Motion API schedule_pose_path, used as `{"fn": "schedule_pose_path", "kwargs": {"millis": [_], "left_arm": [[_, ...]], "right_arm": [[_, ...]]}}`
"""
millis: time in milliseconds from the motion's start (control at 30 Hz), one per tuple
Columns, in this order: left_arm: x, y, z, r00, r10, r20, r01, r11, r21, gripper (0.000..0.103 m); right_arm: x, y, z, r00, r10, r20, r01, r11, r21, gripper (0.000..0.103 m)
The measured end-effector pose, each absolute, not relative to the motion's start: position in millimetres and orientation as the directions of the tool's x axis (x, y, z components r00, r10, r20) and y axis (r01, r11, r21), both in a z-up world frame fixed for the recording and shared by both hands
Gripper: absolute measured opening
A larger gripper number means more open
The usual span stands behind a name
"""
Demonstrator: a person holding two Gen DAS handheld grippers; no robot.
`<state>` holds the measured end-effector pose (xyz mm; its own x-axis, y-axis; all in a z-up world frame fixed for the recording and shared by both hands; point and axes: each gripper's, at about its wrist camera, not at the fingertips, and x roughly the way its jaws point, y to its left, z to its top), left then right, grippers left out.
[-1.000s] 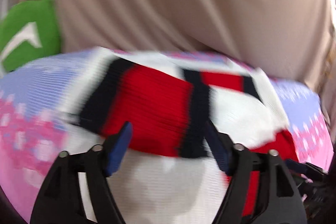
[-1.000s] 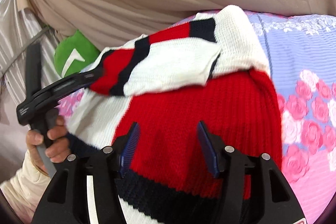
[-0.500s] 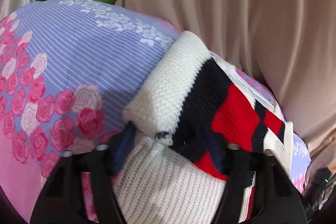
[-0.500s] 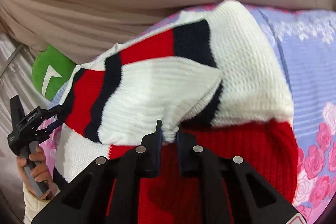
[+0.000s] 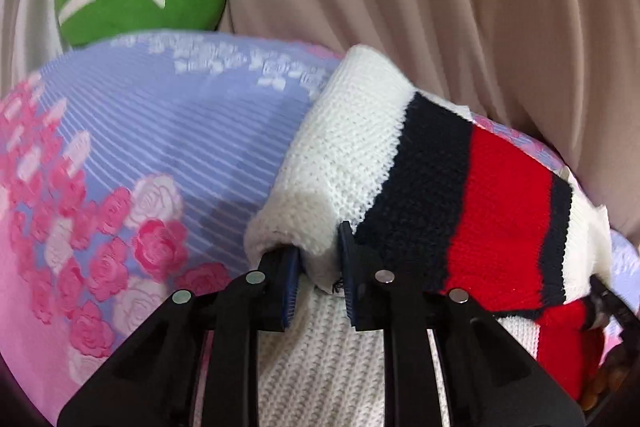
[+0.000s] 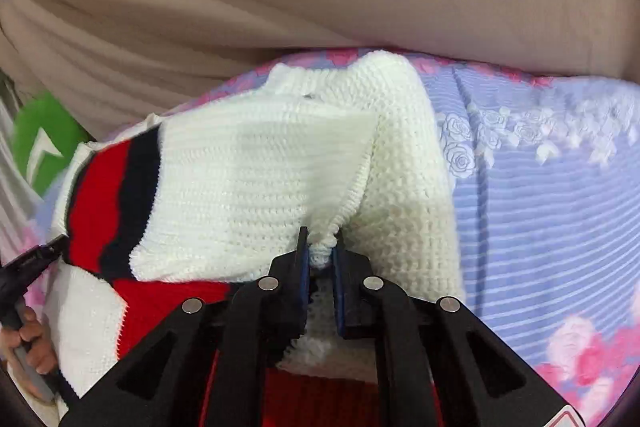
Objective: Fold small clothes
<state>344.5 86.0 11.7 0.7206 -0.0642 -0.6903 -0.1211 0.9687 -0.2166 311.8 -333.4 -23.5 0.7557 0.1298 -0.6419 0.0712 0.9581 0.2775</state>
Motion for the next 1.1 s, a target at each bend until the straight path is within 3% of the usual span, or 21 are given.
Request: {"fn": "schedule_pose_path", "kwargs": {"millis": [100, 200, 367, 467, 567, 633, 733, 867, 933, 1067, 1100], "left_arm": [[343, 88, 9, 0.718, -0.07, -0.693, -0.124, 0.966, -0.226, 0.018], [341, 90, 9, 0.717, -0.087, -0.692, -0.12, 0.962, -0.245, 0.019], [334, 91, 9, 0.718, -0.08, -0.692, -0.124, 0.963, -0.241, 0.019], [337, 87, 7, 0.718, -0.08, -0.691, -0.134, 0.959, -0.25, 0.019], [336, 86, 7, 0.72, -0.074, -0.69, -0.141, 0.958, -0.249, 0.019], [336, 85, 6, 0.72, -0.078, -0.69, -0.139, 0.957, -0.254, 0.019], [336, 85, 5, 0.72, -0.083, -0.689, -0.138, 0.956, -0.259, 0.019], [338, 86, 4, 0.72, -0.084, -0.689, -0.133, 0.958, -0.256, 0.019], [340, 86, 3, 0.719, -0.085, -0.689, -0.133, 0.957, -0.256, 0.019], [343, 87, 2, 0.719, -0.081, -0.69, -0.132, 0.959, -0.251, 0.019], [343, 87, 2, 0.719, -0.08, -0.69, -0.133, 0.959, -0.25, 0.019]], "right_arm": [[293, -339, -4, 0.813, 0.174, -0.555, 0.032, 0.939, 0.342, 0.008], [309, -349, -33, 0.744, 0.141, -0.653, 0.104, 0.941, 0.323, 0.008], [293, -355, -13, 0.773, 0.114, -0.624, 0.147, 0.925, 0.351, 0.012], [283, -334, 12, 0.818, 0.038, -0.575, 0.151, 0.949, 0.277, 0.021], [293, -279, 38, 0.821, 0.185, -0.54, -0.038, 0.962, 0.271, 0.03], [314, -229, 48, 0.786, 0.305, -0.538, -0.19, 0.947, 0.258, 0.055], [352, -158, 40, 0.722, 0.387, -0.573, -0.322, 0.922, 0.217, 0.059], [399, -102, 21, 0.672, 0.397, -0.625, -0.359, 0.913, 0.194, 0.06], [419, -87, 10, 0.642, 0.403, -0.652, -0.361, 0.909, 0.207, 0.067], [451, -57, -15, 0.609, 0.331, -0.721, -0.361, 0.925, 0.12, 0.064], [451, -57, -16, 0.61, 0.318, -0.726, -0.371, 0.924, 0.093, 0.039]]}}
